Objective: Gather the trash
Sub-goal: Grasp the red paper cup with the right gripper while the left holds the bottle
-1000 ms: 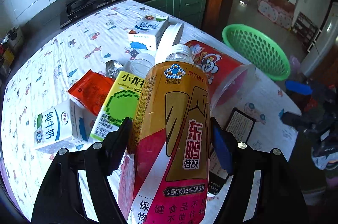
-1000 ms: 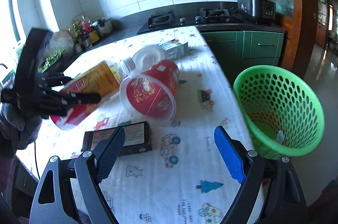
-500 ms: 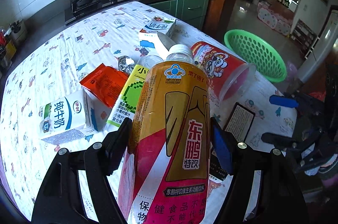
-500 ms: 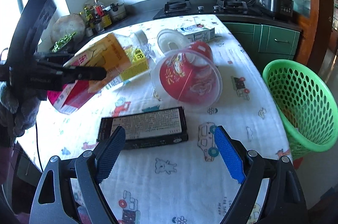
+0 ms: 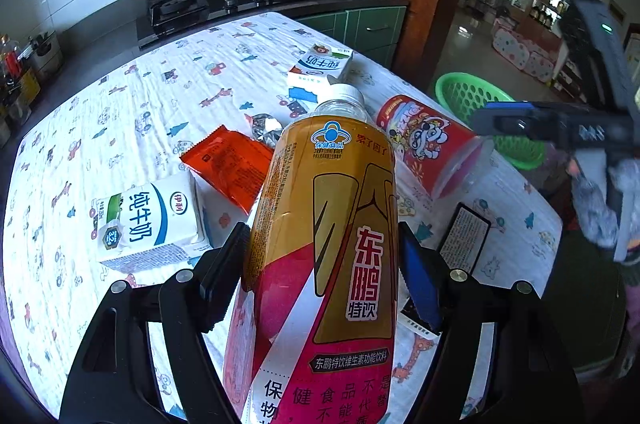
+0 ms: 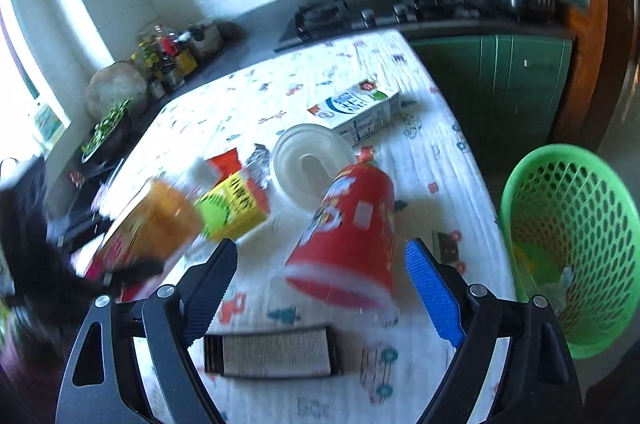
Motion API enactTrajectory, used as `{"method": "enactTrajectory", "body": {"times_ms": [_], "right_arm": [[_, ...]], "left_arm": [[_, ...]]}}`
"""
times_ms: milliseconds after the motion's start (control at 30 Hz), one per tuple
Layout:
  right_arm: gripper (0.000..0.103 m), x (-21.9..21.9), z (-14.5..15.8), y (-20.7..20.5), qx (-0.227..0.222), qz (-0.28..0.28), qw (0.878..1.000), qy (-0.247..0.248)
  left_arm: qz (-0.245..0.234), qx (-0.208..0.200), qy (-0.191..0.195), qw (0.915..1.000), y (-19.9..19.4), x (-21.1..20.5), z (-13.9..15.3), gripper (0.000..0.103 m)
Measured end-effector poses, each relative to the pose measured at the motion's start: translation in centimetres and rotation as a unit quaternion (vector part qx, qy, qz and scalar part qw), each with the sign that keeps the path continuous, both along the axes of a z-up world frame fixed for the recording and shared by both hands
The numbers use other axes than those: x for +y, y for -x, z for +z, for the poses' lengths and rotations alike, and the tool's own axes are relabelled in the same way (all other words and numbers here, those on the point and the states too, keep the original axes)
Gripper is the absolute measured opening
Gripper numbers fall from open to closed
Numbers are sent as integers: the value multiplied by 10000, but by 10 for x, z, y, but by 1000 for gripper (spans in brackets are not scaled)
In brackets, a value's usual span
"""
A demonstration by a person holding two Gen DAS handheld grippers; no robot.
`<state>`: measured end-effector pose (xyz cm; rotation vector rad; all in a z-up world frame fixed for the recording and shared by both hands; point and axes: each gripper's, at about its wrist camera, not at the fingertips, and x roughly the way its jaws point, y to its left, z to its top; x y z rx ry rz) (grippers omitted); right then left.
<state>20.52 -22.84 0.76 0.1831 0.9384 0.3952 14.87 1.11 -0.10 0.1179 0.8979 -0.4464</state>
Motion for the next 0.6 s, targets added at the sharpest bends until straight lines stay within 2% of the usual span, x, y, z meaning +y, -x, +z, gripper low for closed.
{"method": "enactTrajectory", "body": {"times_ms": [133, 300, 567, 600], "right_arm": [[83, -4, -12, -35, 569, -84, 9981, -218], [78, -8, -34, -59, 1198, -179, 9913, -520], [76, -7, -62, -71, 1743, -95, 9820, -724], [73, -8, -65, -72, 1789, -121, 9810, -741]], "left_arm": [[49, -36, 71, 10000, 0, 7, 4, 71], [60, -73, 102, 9999, -2, 8, 7, 71], [75, -54, 155, 9998, -8, 7, 9, 71], [77, -49, 163, 9998, -9, 6, 9, 71]]}}
